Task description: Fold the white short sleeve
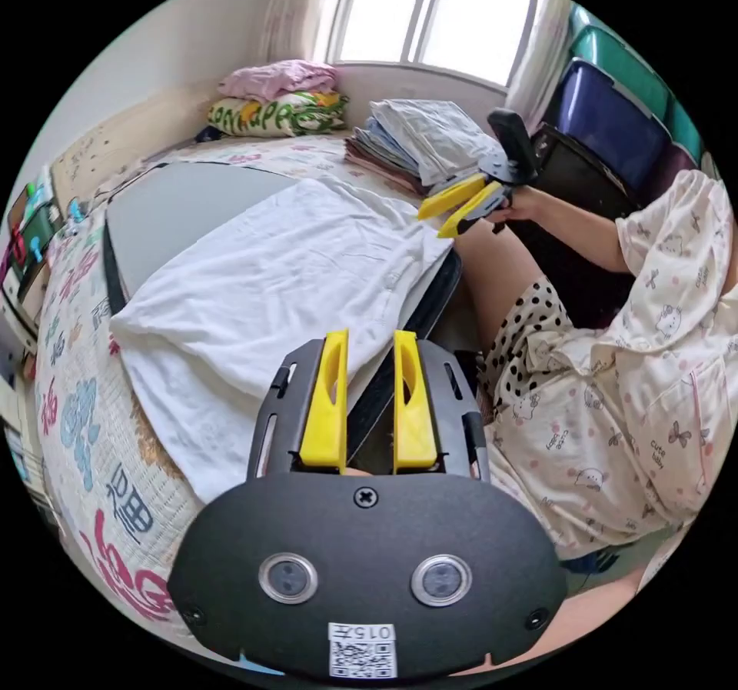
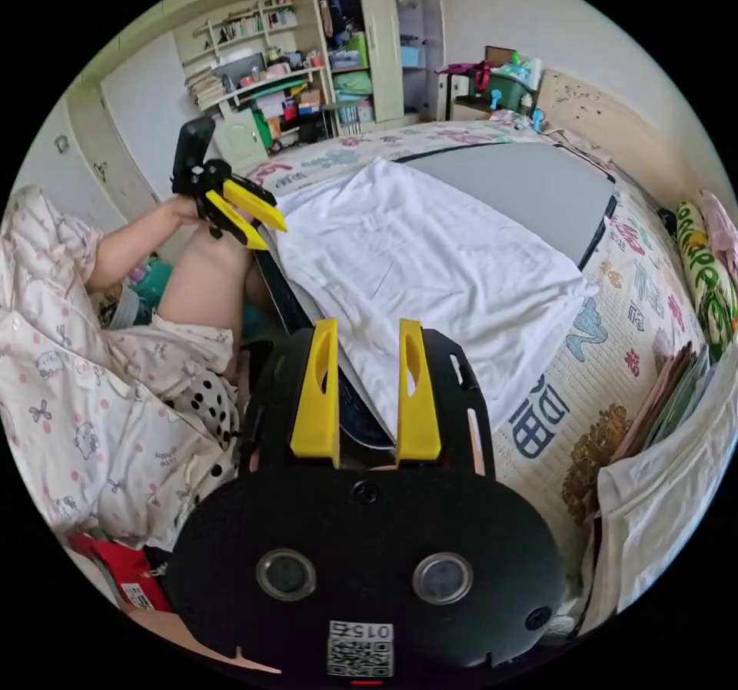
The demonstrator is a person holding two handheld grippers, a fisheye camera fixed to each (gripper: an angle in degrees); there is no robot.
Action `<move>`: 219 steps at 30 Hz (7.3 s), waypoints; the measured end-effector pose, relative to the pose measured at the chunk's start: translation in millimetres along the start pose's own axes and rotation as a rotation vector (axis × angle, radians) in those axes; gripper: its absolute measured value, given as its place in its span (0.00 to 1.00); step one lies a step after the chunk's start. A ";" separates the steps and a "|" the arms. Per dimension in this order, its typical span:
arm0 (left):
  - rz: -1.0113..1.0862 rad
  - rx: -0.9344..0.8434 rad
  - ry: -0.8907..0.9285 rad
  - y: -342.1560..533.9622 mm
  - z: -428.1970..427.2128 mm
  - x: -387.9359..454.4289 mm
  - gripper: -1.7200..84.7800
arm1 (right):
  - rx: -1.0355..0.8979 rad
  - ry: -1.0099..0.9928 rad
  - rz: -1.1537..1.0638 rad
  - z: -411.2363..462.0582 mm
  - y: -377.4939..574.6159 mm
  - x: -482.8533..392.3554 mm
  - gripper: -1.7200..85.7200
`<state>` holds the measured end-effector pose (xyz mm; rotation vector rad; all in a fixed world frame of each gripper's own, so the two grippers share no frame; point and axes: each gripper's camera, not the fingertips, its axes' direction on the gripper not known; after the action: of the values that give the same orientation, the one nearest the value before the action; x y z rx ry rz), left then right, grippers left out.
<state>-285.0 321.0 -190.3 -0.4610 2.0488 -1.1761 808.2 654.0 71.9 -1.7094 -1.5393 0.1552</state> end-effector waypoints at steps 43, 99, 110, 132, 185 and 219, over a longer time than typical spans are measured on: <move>-0.276 0.101 -0.323 -219.2 2.1 -302.8 0.14 | -0.066 0.149 0.038 169.0 -333.8 271.3 0.16; -1.069 0.288 0.024 237.6 -11.4 -189.1 0.15 | 0.057 -0.209 0.958 11.4 182.4 263.6 0.18; -1.129 0.216 0.027 268.8 7.6 -207.4 0.12 | 0.060 -0.245 0.984 9.6 224.1 256.1 0.14; -1.091 0.284 -0.006 321.9 19.2 -176.5 0.01 | 0.071 -0.237 0.962 -10.8 280.5 225.9 0.02; -1.117 0.307 0.018 319.1 -2.5 -103.4 0.01 | -0.087 -0.175 0.908 19.4 249.1 198.3 0.02; -0.298 0.764 -0.326 -75.2 -85.5 10.7 0.09 | 0.658 1.058 0.473 -65.8 135.0 174.3 0.03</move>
<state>-358.3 326.3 -102.6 -0.5326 1.1549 -1.8043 994.4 785.6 102.9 -1.2233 -0.2411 -0.0191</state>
